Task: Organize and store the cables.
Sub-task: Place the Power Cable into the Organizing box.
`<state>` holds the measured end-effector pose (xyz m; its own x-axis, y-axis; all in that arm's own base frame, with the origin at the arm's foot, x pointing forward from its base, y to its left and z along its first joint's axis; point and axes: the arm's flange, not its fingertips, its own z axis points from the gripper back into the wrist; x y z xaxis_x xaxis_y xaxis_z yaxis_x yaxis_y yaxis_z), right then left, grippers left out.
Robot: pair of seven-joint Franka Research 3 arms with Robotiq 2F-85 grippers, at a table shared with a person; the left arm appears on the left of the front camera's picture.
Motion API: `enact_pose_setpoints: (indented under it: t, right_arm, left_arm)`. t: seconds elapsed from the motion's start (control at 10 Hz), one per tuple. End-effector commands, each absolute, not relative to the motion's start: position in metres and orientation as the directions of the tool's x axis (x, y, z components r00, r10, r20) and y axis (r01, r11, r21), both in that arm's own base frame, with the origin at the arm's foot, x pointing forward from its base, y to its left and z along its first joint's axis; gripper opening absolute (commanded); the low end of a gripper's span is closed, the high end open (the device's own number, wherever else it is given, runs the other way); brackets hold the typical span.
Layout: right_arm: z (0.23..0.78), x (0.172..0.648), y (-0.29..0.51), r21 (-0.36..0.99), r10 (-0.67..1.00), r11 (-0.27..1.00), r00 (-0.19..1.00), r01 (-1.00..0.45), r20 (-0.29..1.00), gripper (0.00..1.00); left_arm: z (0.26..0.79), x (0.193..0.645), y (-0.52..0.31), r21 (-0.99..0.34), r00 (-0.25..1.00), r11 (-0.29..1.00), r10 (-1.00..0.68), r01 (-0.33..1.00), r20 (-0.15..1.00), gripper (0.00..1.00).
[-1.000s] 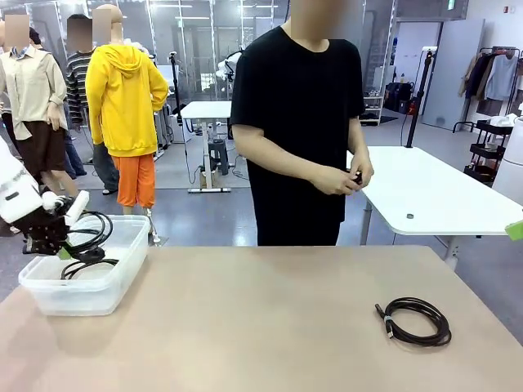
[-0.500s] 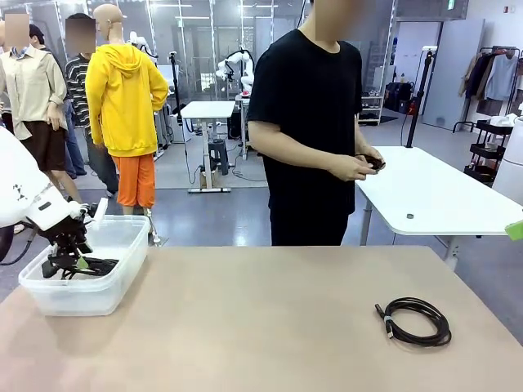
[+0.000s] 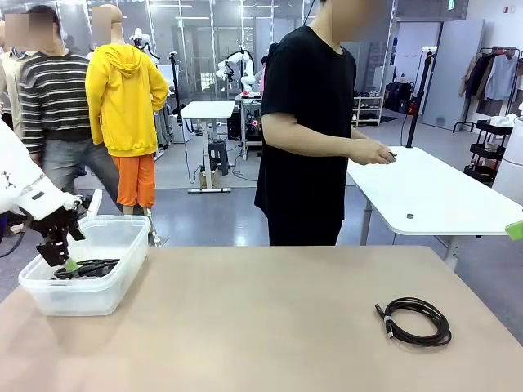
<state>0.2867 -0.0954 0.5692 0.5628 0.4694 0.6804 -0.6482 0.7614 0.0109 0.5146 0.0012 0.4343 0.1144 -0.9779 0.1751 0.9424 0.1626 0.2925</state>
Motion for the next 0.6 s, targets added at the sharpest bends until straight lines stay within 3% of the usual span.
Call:
enact_pose_setpoints:
  t: [0.0, 0.2, 0.5]
  right_arm:
    - [0.5706, 0.2876, -0.0937, 0.016, 0.454, 0.773, 0.571, -0.634, 0.684, 1.00]
    - [0.5706, 0.2876, -0.0937, 0.016, 0.454, 0.773, 0.571, -0.634, 0.684, 1.00]
    - [0.5706, 0.2876, -0.0937, 0.016, 0.454, 0.773, 0.571, -0.634, 0.684, 1.00]
  left_arm:
    - [0.4560, 0.5039, -0.0005, 0.253, 0.161, 0.204, -0.971, 0.946, 0.178, 1.00]
    - [0.4579, 0.5001, -0.0048, 0.245, 0.202, 0.243, -0.962, 0.938, 0.183, 1.00]
    - [0.4512, 0.5040, 0.0000, 0.264, 0.148, 0.196, -0.970, 0.945, 0.191, 1.00]
